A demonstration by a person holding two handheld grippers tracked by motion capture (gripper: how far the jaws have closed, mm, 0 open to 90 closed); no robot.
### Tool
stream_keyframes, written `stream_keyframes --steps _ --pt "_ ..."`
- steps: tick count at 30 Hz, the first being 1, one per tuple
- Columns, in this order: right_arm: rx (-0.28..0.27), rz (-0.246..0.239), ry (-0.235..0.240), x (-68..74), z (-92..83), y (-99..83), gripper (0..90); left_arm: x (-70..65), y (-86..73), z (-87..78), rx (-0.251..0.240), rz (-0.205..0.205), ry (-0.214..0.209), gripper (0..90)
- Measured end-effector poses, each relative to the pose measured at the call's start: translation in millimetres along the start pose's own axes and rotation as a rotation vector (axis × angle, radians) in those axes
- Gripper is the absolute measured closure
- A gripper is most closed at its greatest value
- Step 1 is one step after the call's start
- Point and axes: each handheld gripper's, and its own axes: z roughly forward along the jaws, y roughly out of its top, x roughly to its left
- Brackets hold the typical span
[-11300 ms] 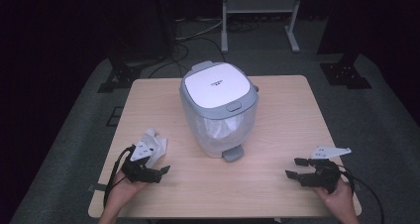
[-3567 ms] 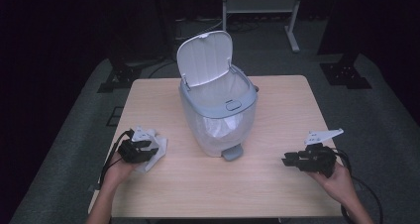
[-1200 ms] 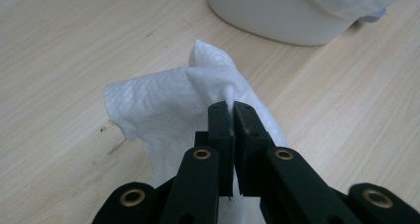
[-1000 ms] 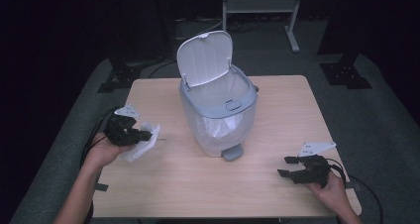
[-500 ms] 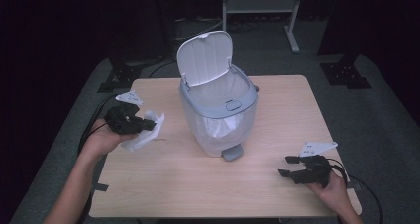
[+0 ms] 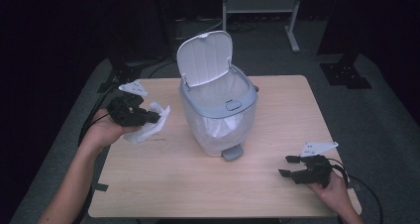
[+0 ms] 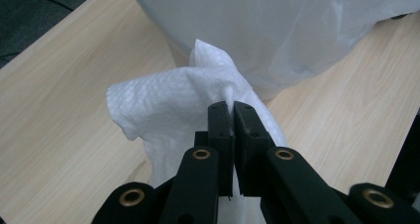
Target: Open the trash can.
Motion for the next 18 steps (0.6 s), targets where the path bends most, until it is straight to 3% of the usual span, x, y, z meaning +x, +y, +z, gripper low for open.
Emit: stream_keyframes --steps 18 --pt "-0.012 -0.003 -0.003 0.2 -2.5 1.0 37.9 -5.7 22.8 -22.7 -0.015 0.039 0.012 86.8"
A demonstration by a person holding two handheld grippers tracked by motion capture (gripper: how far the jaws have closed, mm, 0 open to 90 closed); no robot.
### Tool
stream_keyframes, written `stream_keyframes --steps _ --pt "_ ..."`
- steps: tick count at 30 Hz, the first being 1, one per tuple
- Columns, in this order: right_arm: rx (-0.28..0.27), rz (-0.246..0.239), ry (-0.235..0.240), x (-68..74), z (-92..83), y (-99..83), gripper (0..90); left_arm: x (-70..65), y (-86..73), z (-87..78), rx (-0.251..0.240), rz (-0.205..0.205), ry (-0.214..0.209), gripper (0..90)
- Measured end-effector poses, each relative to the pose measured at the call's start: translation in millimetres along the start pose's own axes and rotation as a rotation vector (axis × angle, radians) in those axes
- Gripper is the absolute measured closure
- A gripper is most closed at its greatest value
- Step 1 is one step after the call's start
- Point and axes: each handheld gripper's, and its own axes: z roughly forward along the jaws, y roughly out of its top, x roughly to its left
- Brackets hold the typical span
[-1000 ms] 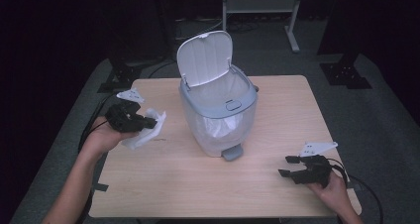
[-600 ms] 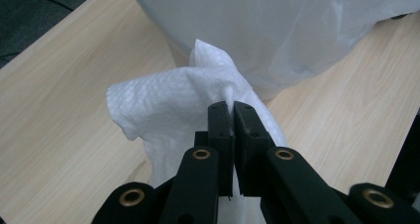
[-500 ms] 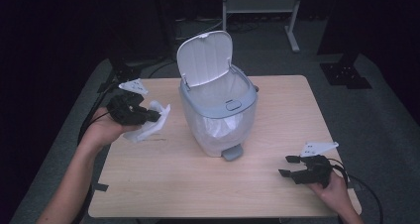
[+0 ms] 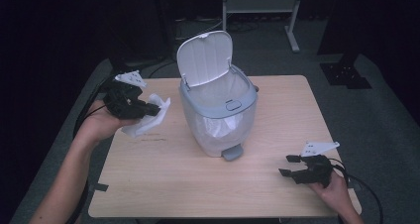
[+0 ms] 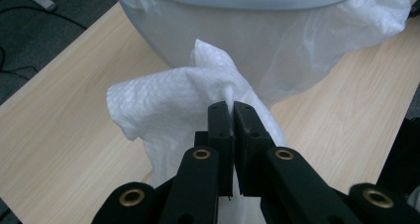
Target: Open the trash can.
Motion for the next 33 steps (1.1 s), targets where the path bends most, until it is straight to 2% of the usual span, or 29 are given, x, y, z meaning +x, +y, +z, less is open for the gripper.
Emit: stream_keyframes --steps 18,30,33 --pt "-0.006 0.004 -0.003 -1.3 -1.3 0.4 37.5 -8.2 34.7 -18.5 -0.017 0.056 0.011 86.8" --pt "-0.007 0.008 -0.007 -2.1 -1.3 -0.6 36.5 -11.4 55.0 -21.2 -0.027 0.083 0.003 86.8" --pt "-0.01 0.01 -0.008 -2.5 -1.5 -1.0 35.7 -13.6 64.2 -20.6 -0.034 0.092 -0.003 86.8"
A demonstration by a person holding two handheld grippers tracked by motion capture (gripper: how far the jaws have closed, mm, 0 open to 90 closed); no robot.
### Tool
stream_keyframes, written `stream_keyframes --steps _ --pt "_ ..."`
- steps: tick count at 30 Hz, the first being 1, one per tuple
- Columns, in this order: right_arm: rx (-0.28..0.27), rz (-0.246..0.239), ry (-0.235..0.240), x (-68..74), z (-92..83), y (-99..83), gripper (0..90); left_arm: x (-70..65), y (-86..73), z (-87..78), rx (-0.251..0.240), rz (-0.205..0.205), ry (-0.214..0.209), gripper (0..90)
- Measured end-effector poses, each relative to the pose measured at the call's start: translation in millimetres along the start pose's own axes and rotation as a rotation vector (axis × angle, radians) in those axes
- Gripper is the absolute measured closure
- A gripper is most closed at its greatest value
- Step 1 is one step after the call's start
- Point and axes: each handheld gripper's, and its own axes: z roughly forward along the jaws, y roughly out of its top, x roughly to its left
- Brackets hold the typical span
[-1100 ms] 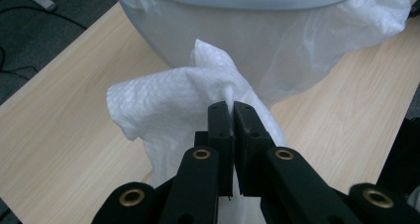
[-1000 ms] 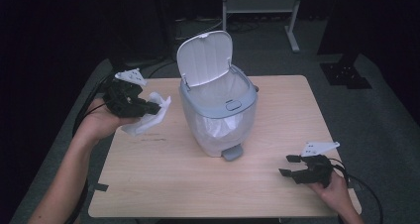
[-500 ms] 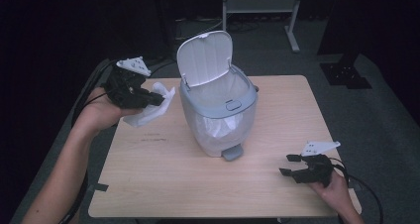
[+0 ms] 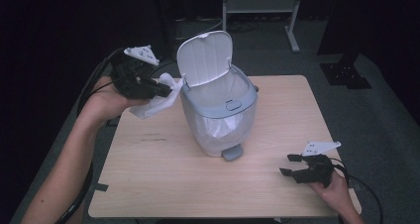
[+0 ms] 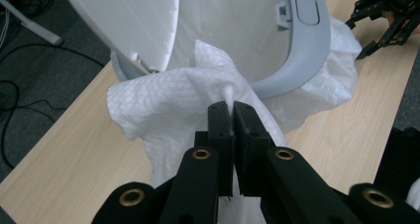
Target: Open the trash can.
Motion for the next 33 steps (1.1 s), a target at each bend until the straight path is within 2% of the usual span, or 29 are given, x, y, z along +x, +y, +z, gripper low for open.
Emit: stream_keyframes --steps 18,33 --pt "-0.003 0.017 0.001 -2.8 -1.8 -2.9 32.7 -1.8 37.6 11.8 -0.004 0.05 -0.032 86.8" --pt "-0.004 0.022 0.005 -3.6 -1.9 -4.0 31.9 -1.5 63.8 30.2 -0.002 0.092 -0.063 86.8"
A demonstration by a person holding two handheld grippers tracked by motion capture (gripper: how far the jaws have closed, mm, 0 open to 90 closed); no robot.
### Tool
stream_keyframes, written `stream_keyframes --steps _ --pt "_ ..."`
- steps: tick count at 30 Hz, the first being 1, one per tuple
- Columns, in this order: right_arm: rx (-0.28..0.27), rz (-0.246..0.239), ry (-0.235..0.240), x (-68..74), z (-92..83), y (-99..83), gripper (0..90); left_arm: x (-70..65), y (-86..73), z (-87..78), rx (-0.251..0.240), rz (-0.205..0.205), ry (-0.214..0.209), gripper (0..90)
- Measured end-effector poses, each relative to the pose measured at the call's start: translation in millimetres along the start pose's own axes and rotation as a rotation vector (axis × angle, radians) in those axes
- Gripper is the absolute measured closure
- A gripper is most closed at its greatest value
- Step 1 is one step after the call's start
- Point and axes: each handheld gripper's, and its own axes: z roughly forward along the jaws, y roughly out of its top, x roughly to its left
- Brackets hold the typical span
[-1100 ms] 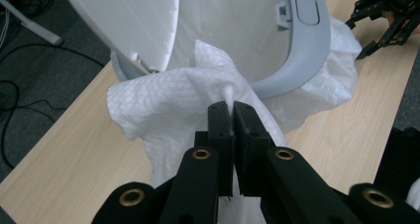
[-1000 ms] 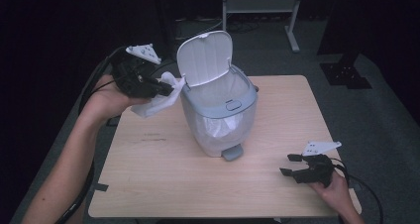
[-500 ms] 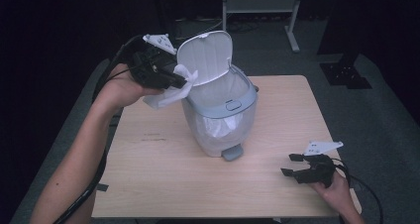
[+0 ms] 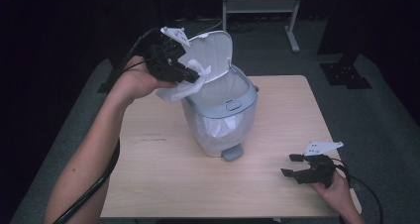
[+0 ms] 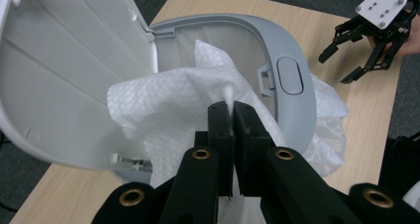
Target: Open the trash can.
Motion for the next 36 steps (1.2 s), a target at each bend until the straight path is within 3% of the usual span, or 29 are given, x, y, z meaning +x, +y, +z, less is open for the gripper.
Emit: stream_keyframes --steps 18,36 --pt "-0.009 0.013 -0.001 -2.0 -2.8 -2.3 31.7 8.3 23.8 20.7 -0.007 0.026 -0.023 86.5" --pt "-0.016 0.02 -0.002 -4.1 -4.5 -4.4 31.7 14.3 39.5 55.8 0.015 0.049 -0.054 86.2"
